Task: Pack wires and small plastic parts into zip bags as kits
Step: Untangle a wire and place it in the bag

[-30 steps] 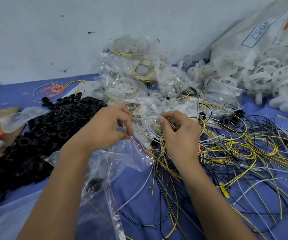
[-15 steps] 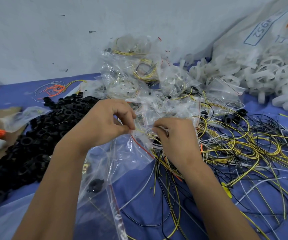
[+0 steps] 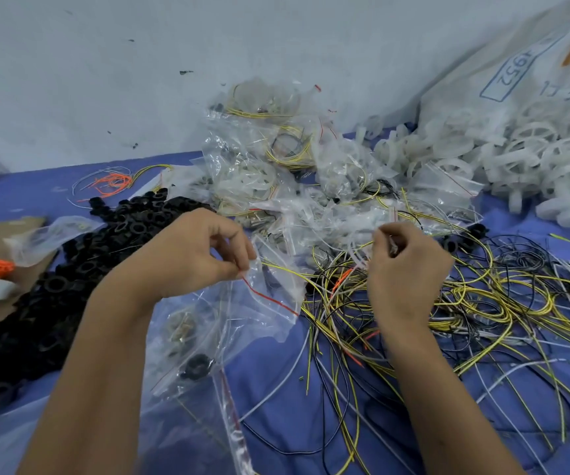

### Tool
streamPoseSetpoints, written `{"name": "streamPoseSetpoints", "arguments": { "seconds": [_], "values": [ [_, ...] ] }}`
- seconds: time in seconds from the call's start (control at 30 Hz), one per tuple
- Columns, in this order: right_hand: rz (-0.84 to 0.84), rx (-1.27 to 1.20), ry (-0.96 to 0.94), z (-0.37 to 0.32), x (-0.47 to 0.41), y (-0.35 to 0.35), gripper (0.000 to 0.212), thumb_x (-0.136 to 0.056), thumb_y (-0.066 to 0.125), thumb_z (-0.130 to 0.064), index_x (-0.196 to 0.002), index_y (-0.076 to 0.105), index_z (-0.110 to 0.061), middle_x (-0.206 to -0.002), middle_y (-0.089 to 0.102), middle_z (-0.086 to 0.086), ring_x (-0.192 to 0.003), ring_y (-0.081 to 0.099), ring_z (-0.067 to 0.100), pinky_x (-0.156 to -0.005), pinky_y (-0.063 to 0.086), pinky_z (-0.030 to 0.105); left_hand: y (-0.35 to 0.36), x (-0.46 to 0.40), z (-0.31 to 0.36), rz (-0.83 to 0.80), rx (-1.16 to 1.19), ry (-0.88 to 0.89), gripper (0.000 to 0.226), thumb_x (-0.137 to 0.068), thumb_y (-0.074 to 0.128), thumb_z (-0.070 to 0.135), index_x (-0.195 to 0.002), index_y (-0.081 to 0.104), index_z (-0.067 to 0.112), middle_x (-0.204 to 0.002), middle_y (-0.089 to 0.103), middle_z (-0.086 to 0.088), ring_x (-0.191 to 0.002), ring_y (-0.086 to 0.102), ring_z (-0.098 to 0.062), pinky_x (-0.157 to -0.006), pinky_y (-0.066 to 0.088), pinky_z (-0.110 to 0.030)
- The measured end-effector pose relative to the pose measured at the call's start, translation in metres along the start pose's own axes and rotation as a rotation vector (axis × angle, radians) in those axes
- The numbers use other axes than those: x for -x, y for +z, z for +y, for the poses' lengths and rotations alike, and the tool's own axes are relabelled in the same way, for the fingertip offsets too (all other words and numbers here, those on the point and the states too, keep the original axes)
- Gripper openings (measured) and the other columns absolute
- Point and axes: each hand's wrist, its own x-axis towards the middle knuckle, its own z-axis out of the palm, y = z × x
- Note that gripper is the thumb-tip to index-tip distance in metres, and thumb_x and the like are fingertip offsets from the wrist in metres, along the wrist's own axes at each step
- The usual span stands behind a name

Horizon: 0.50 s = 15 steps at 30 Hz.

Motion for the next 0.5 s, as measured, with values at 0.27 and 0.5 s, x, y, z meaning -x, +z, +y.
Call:
{"name": "streamPoseSetpoints", "arguments": {
  "seconds": [0.27,0.5],
  "values": [
    [-0.856,-0.896,0.516,-0.029,0.019,0.015,0.013,-0.104,0.052,-0.011,-0.095,0.062,-0.007,-0.091,0.076,0.018,-0.075,0.075,0.028,-0.056,0.058,0.027,0.019,-0.009,0.006,0.013,-0.002,0.009,0.030,-0.074,0.074,-0.013,-0.072,0.075,0.017,-0.076,0.074,0.002,-0.075,0.070,-0.029,-0.071,0.058,-0.037],
    [-0.590,-0.784,0.603,-0.009,0.020,0.039,0.015,-0.107,0.046,-0.009,-0.106,0.057,0.002,-0.102,0.074,0.020,-0.091,0.076,0.026,-0.080,0.063,0.035,-0.005,0.005,-0.008,-0.101,-0.030,-0.153,0.031,-0.075,0.077,-0.017,-0.068,0.073,0.013,-0.064,0.071,-0.002,-0.058,0.063,-0.008,-0.058,0.048,-0.019]
  ]
}}
